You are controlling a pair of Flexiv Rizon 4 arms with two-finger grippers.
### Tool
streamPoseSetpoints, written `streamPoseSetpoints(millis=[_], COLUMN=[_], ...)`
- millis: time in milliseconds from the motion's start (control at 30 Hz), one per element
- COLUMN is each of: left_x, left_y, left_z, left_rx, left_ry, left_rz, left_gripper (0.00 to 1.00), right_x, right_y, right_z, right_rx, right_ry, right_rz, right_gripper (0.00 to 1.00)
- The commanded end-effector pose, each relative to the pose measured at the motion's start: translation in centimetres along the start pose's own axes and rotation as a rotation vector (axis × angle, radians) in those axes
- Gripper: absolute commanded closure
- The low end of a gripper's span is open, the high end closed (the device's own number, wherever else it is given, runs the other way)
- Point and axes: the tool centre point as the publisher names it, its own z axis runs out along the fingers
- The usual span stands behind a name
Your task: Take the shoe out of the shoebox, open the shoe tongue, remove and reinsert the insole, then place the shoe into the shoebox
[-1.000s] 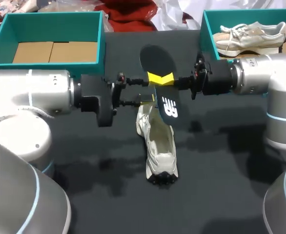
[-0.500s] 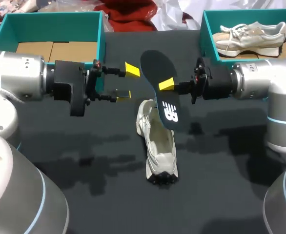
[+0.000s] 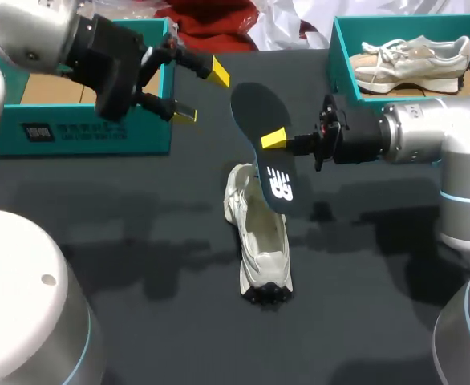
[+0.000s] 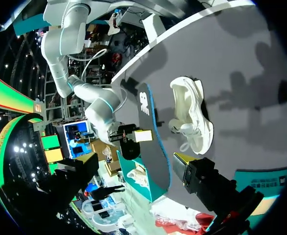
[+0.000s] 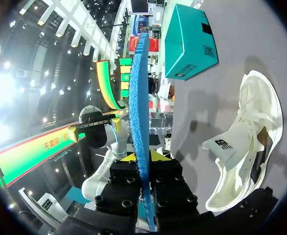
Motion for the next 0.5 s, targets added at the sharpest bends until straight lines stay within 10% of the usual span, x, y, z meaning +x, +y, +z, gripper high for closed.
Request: streamPoseSetpoints(millis=[33, 500], left_x=[-0.6, -4.7], left_y=[1.3, 7.6], left_z=[0.1, -0.6], left_rx=[0.094, 0.212], left_ry=[0.128, 0.6], left_rz=[-0.001, -0.177], left_gripper=[0.0, 0.0], right_x=[0.0, 0.0], right_y=[-0.1, -0.1], right_z=[0.1, 0.1], right_rx=[-0.002, -0.002], right_ry=[-0.002, -0.002], right_rz=[0.0, 0.0], right_gripper=[1.0, 1.0])
